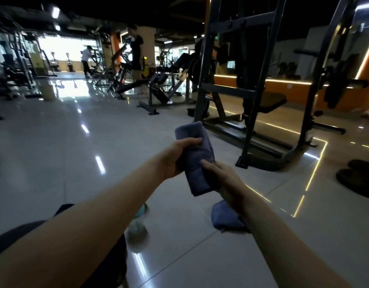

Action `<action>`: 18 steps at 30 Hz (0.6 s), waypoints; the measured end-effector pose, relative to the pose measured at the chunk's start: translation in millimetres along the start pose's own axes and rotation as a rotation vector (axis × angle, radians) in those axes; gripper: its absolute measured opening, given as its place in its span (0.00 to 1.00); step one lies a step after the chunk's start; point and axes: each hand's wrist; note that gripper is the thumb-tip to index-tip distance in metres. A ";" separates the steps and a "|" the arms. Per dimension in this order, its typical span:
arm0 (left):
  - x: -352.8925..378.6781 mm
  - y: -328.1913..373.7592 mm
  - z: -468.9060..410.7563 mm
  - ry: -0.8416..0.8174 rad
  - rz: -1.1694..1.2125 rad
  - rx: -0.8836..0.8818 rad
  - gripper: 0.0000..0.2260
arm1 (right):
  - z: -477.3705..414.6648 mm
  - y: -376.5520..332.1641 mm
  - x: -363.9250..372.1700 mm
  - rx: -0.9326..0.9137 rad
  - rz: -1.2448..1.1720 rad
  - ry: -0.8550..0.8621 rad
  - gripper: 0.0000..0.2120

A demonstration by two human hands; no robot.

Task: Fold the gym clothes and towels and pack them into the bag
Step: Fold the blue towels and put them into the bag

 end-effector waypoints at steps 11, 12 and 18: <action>-116.1 60.4 41.9 0.466 -0.355 0.083 0.20 | -57.5 -13.6 121.6 0.078 0.109 -0.382 0.11; -128.2 57.7 47.1 0.475 -0.392 0.056 0.21 | -60.1 -5.4 132.6 0.080 0.128 -0.398 0.12; -215.7 1.3 74.6 0.475 -0.469 -0.100 0.26 | -70.9 73.1 192.9 0.279 0.138 -0.486 0.10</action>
Point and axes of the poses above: each hand's wrist, its own z-axis away from the middle knuckle, its own x-axis out of the palm, y = z × x, and after that the axes turned 9 degrees about -z, right-handed
